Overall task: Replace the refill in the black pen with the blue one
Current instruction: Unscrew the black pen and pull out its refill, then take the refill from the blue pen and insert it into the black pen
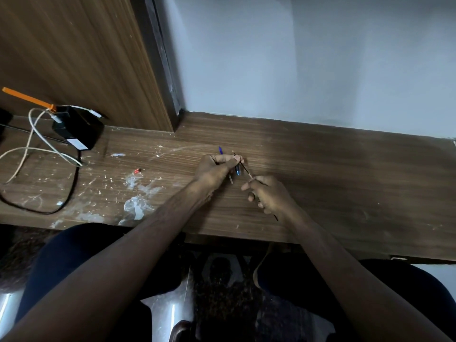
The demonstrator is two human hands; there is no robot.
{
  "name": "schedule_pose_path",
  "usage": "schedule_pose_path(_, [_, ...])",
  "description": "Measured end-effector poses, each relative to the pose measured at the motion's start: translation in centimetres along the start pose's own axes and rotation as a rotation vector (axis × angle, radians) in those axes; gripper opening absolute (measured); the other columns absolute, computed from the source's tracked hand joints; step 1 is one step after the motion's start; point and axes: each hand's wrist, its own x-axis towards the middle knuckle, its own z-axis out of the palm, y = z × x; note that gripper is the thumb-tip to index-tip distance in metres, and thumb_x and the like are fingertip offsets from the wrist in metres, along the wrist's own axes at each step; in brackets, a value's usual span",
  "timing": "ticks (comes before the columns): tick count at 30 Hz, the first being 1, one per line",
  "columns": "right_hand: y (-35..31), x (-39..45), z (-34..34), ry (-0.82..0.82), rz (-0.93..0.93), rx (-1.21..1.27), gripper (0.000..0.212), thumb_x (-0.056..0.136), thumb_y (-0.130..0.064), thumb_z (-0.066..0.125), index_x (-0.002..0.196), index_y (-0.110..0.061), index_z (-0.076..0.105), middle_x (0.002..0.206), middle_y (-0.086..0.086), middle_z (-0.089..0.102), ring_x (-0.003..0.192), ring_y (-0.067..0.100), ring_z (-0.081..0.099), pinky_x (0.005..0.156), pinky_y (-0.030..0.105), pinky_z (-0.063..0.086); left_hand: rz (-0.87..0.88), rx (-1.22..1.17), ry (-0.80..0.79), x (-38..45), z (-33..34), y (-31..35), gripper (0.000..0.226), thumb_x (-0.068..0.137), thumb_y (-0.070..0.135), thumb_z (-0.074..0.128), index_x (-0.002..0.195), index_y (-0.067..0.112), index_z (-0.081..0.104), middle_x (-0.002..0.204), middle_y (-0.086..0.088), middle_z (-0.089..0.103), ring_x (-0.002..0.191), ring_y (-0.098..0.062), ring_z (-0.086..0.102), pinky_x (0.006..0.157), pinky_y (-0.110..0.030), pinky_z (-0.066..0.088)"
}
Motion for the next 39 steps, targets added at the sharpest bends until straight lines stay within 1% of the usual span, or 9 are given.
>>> schedule_pose_path(4, [0.9, 0.4, -0.4, 0.068, -0.039, -0.066, 0.040, 0.106, -0.039, 0.051, 0.079, -0.027, 0.078, 0.050, -0.011, 0.066, 0.040, -0.002, 0.054, 0.047, 0.018, 0.040, -0.001, 0.098, -0.012, 0.0, 0.1, -0.2, 0.013, 0.098, 0.026, 0.077, 0.090, 0.020, 0.085, 0.073, 0.009, 0.079, 0.063, 0.001, 0.063, 0.062, -0.017, 0.050])
schedule_pose_path(9, [1.4, 1.2, -0.9, 0.230, -0.089, -0.161, 0.042, 0.105, -0.043, 0.053, 0.082, -0.022, 0.081, 0.057, -0.006, 0.072, 0.053, 0.002, 0.064, 0.059, 0.025, 0.044, -0.027, 0.350, 0.006, -0.2, -1.5, 0.2, 0.021, 0.094, 0.036, 0.080, 0.104, 0.019, 0.087, 0.099, -0.006, 0.085, 0.085, -0.017, 0.072, 0.091, -0.043, 0.061])
schedule_pose_path(14, [0.7, 1.2, -0.5, 0.187, -0.079, -0.161, 0.037, 0.104, -0.043, 0.060, 0.091, -0.008, 0.068, 0.078, 0.013, 0.081, 0.055, 0.015, 0.064, 0.050, 0.026, 0.048, 0.113, 0.763, 0.053, -1.7, -3.8, 0.9, 0.014, 0.089, 0.033, 0.084, 0.090, 0.019, 0.088, 0.078, 0.014, 0.079, 0.072, 0.000, 0.069, 0.066, 0.000, 0.041])
schedule_pose_path(18, [0.6, 0.2, -1.7, 0.089, -0.049, -0.407, 0.049, 0.102, -0.024, 0.064, 0.135, 0.004, 0.041, 0.093, 0.014, 0.078, 0.073, 0.022, 0.072, 0.052, 0.019, 0.049, 0.138, 0.832, 0.063, -2.4, -3.8, 1.0, 0.018, 0.087, 0.024, 0.087, 0.091, 0.008, 0.081, 0.089, -0.007, 0.083, 0.086, -0.018, 0.080, 0.084, -0.028, 0.060])
schedule_pose_path(22, [1.2, -0.5, -2.6, 0.134, -0.078, -0.626, 0.062, 0.100, -0.022, 0.068, 0.142, 0.014, 0.040, 0.122, 0.024, 0.074, 0.117, 0.036, 0.071, 0.082, 0.026, 0.049, 0.147, 0.850, 0.067, -2.5, -3.3, 0.7, 0.017, 0.084, 0.021, 0.089, 0.086, 0.010, 0.076, 0.088, -0.009, 0.082, 0.084, -0.020, 0.078, 0.077, -0.029, 0.058])
schedule_pose_path(27, [1.0, -0.4, -3.4, 0.315, -0.251, -0.487, 0.010, 0.086, -0.005, 0.080, 0.095, -0.001, 0.076, 0.097, 0.014, 0.080, 0.094, 0.029, 0.076, 0.077, 0.022, 0.050, 0.183, 0.933, 0.083, -2.1, -3.2, 0.5, 0.032, 0.084, 0.037, 0.089, 0.089, 0.008, 0.077, 0.085, -0.009, 0.078, 0.083, -0.023, 0.074, 0.076, -0.038, 0.062])
schedule_pose_path(30, [0.7, 0.7, -2.4, 0.391, -0.299, -0.397, 0.011, 0.087, -0.005, 0.079, 0.097, -0.008, 0.076, 0.094, 0.007, 0.079, 0.092, 0.023, 0.075, 0.091, 0.030, 0.056, 0.272, 0.937, 0.131, -1.1, -3.3, 1.1, 0.028, 0.089, 0.036, 0.084, 0.081, 0.013, 0.072, 0.075, 0.004, 0.069, 0.069, -0.010, 0.064, 0.070, -0.030, 0.056])
schedule_pose_path(33, [1.2, 1.4, -1.4, 0.438, -0.322, -0.346, 0.014, 0.086, -0.006, 0.081, 0.098, -0.010, 0.075, 0.092, 0.003, 0.078, 0.088, 0.018, 0.074, 0.086, 0.025, 0.055, 0.307, 0.889, 0.141, -0.2, -3.2, 1.8, 0.023, 0.090, 0.031, 0.083, 0.075, 0.024, 0.068, 0.068, 0.011, 0.065, 0.059, 0.006, 0.055, 0.056, -0.009, 0.044])
schedule_pose_path(39, [1.9, 1.2, -0.8, 0.517, -0.336, -0.393, 0.018, 0.083, -0.017, 0.087, 0.096, -0.020, 0.075, 0.089, -0.007, 0.078, 0.084, 0.010, 0.074, 0.074, 0.026, 0.058, 0.195, 1.008, 0.189, 1.4, -1.5, 1.4, 0.035, 0.088, 0.052, 0.081, 0.069, 0.030, 0.062, 0.082, 0.000, 0.069, 0.073, -0.015, 0.063, 0.052, -0.024, 0.037])
